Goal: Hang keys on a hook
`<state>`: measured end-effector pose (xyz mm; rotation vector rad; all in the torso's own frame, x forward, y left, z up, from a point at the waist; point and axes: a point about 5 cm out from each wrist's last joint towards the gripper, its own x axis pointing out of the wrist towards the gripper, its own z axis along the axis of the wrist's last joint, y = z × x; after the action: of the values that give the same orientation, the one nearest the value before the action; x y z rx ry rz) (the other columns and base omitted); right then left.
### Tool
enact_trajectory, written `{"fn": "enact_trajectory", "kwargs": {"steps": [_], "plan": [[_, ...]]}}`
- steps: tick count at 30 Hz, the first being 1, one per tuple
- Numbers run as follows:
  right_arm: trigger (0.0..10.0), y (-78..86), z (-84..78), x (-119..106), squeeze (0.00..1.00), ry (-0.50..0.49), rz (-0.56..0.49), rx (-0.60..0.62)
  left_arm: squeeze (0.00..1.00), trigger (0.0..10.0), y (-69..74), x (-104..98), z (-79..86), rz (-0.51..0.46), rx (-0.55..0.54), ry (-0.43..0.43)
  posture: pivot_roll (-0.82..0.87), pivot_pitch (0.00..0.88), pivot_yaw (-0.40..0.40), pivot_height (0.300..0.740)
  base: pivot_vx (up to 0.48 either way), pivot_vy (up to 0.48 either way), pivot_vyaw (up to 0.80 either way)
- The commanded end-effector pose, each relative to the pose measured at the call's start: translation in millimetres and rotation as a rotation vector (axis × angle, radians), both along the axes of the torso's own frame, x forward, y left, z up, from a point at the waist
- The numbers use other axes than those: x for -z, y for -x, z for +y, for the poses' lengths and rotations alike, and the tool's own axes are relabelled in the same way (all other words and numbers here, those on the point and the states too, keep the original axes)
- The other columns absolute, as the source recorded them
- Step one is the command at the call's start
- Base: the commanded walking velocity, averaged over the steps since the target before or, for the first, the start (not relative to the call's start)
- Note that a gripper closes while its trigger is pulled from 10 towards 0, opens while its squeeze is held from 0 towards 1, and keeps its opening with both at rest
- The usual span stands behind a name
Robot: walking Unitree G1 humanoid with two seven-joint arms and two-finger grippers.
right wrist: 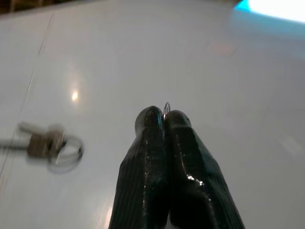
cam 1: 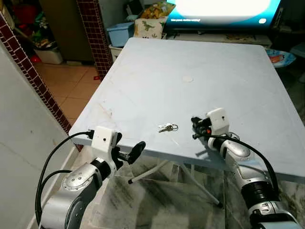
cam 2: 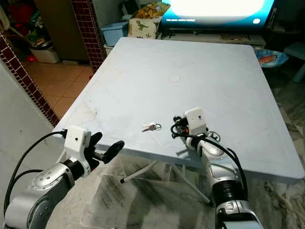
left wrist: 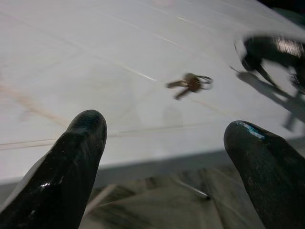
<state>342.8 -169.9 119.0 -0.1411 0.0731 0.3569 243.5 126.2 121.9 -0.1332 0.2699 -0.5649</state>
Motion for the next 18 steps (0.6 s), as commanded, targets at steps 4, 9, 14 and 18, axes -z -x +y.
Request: {"fn": "enact_trajectory", "kwargs": {"steps": [4, 9, 14, 18], "plan": [[0.0, -0.4, 7.4, -24.9, 0.00, -0.023, -0.117, 0.030, 0.00, 10.0, 3.2, 1.2, -2.7, 0.004, 0.044, -0.006, 0.03, 0.036, 0.057, 0.740, 0.000, 0.000, 0.00], [0.0, -0.7, 10.5, -41.0, 0.00, -0.018, -0.189, 0.051, 0.00, 10.0, 1.4, 1.7, -2.6, -0.011, 0.037, -0.012, 0.02, 0.032, 0.058, 0.740, 0.000, 0.000, 0.00], [0.0, -3.2, 14.6, -63.4, 0.00, 0.042, -0.296, 0.077, 0.00, 10.0, -4.1, 1.0, -0.1, -0.038, -0.004, -0.020, 0.01, 0.021, 0.058, 0.740, 0.000, 0.000, 0.00], [0.0, -3.3, 17.0, -67.1, 0.00, 0.064, -0.315, 0.082, 0.00, 10.0, -5.5, 0.9, -0.8, -0.042, -0.005, -0.020, 0.01, 0.014, 0.056, 0.740, 0.000, 0.000, 0.00]]}}
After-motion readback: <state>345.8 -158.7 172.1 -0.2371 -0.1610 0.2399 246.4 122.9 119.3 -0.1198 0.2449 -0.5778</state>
